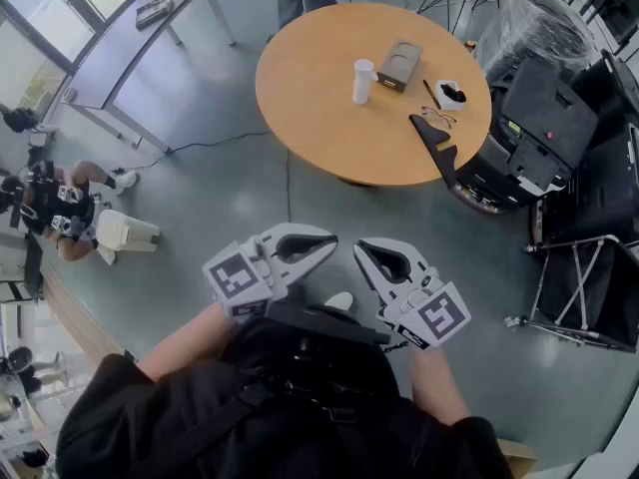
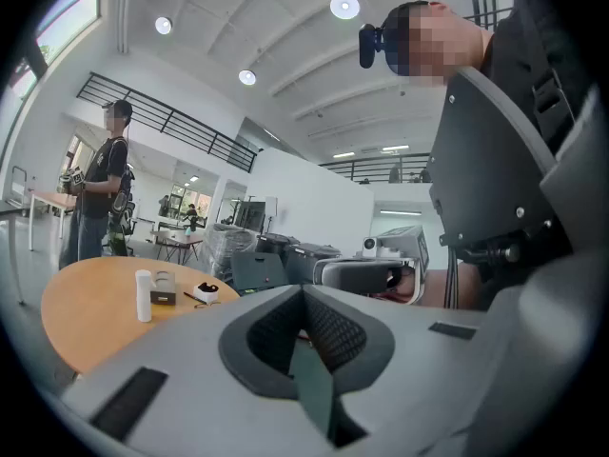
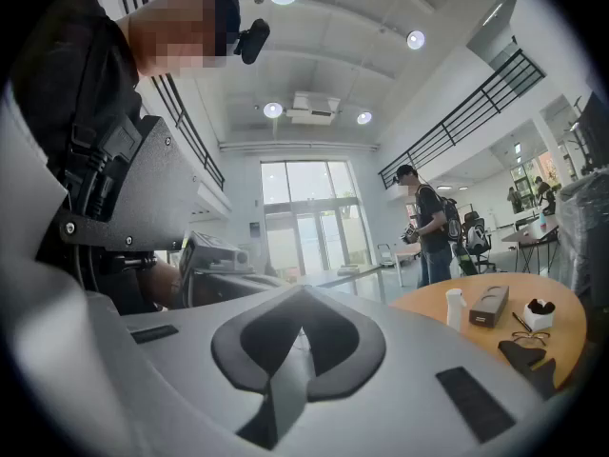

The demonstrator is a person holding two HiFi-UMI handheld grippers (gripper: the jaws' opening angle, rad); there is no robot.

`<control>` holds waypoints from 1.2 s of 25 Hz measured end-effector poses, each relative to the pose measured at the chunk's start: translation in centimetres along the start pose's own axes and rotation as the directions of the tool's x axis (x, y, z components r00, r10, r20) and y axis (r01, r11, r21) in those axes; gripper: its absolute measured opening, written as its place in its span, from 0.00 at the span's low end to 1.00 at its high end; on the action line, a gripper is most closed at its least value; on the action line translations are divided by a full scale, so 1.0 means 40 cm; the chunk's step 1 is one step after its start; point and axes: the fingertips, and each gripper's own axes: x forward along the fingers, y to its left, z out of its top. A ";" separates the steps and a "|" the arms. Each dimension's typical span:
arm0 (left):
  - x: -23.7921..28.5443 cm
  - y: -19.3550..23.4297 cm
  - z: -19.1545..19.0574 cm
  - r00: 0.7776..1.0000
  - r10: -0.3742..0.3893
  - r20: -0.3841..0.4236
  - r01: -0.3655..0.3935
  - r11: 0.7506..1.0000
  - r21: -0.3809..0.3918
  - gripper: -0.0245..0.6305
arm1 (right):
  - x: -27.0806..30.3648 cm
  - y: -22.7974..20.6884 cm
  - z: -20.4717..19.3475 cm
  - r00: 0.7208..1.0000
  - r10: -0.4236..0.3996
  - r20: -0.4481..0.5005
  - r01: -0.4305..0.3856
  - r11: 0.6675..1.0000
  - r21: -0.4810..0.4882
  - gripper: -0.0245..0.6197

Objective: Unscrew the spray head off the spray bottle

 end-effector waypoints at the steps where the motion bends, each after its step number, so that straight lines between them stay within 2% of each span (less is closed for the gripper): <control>1: 0.005 -0.003 0.003 1.000 -0.008 0.018 0.008 1.000 0.000 0.04 | -0.003 -0.003 0.004 1.000 0.000 0.003 0.000 1.000 -0.001 0.03; 4: 0.013 -0.006 0.011 0.999 -0.017 0.049 0.017 1.000 -0.004 0.04 | -0.004 -0.008 0.012 1.000 0.002 0.004 -0.002 1.000 -0.006 0.03; 9: -0.001 0.022 0.014 0.999 -0.016 0.041 0.016 1.000 -0.001 0.04 | 0.023 -0.010 0.021 1.000 -0.002 0.009 0.002 1.000 -0.014 0.03; 15: -0.018 0.090 0.043 0.993 -0.071 0.090 0.070 0.997 0.008 0.04 | 0.096 -0.036 0.031 1.000 -0.024 0.005 0.025 0.999 -0.030 0.03; 23: -0.044 0.250 0.071 0.991 -0.093 0.100 0.089 0.995 0.035 0.04 | 0.226 -0.105 0.030 0.998 -0.061 -0.026 0.060 0.998 -0.035 0.03; 30: -0.085 0.422 0.095 0.990 -0.104 0.095 0.102 0.994 0.022 0.04 | 0.384 -0.178 0.036 0.996 -0.082 -0.042 0.081 0.996 -0.026 0.03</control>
